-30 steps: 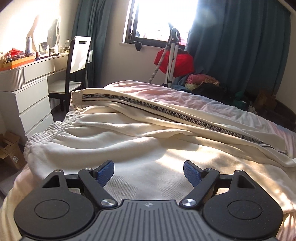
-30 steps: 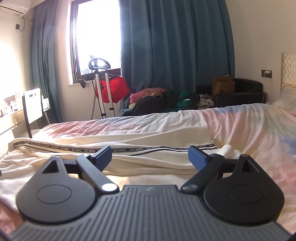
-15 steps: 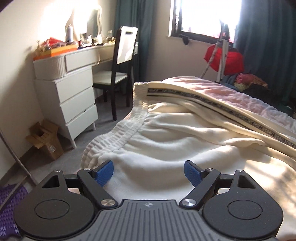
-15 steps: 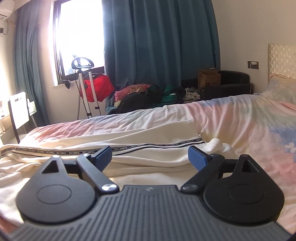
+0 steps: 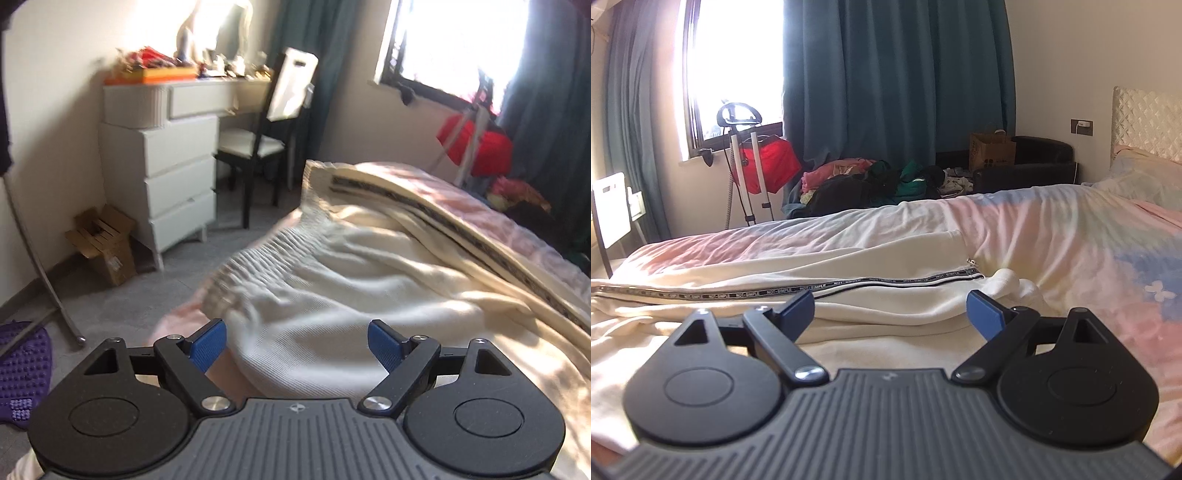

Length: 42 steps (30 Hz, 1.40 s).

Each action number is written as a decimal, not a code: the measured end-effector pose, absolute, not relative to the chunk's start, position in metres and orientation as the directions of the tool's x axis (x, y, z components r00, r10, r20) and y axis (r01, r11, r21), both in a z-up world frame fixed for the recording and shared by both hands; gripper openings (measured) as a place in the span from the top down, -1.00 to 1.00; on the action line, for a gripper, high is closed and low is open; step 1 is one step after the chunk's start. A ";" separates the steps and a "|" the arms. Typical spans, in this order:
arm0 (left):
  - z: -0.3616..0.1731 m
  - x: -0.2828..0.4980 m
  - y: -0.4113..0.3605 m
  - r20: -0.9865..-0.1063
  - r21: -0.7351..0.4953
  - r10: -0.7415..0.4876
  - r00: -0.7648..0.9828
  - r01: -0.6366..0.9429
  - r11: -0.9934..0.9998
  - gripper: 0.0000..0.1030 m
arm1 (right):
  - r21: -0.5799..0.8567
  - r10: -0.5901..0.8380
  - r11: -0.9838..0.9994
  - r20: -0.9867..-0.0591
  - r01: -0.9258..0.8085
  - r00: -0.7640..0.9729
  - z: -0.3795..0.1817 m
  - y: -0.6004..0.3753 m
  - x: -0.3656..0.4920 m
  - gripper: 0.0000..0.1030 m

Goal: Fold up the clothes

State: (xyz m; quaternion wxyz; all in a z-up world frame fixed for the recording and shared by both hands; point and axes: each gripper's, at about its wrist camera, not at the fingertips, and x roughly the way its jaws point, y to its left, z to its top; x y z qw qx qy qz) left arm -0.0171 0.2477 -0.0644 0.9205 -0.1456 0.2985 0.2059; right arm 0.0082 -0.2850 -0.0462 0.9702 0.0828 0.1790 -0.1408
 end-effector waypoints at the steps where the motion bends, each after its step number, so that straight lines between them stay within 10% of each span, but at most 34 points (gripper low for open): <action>1: -0.059 -0.023 0.252 -0.589 -0.154 0.329 0.738 -0.502 0.851 -0.73 | 0.126 -0.238 0.945 -0.366 0.301 0.900 -0.047 -0.287 0.007 -0.76; 14: -0.101 -0.025 0.320 -0.741 -0.491 0.098 0.665 -0.635 0.597 -0.75 | 0.165 -0.272 0.919 -0.392 0.358 0.879 -0.052 -0.299 0.007 -0.76; 22: -0.099 -0.036 0.323 -0.540 -0.745 -0.082 0.838 -0.431 0.509 -0.72 | 0.298 -0.285 0.846 -0.449 0.442 0.847 -0.060 -0.329 0.003 -0.76; 31: -0.124 -0.023 0.331 -0.636 -0.724 -0.156 0.756 -0.514 0.460 -0.43 | 0.509 -0.267 0.669 -0.516 0.542 0.814 -0.082 -0.379 -0.010 -0.76; 38: -0.105 -0.029 0.320 -0.454 -0.823 -0.236 0.859 -0.303 0.480 -0.48 | 0.671 -0.262 0.394 -0.573 0.629 0.776 -0.122 -0.442 -0.042 -0.76; 42: -0.119 -0.013 0.311 -0.564 -0.775 -0.249 0.787 -0.401 0.489 -0.32 | 0.686 -0.270 0.251 -0.628 0.683 0.730 -0.148 -0.459 -0.056 -0.76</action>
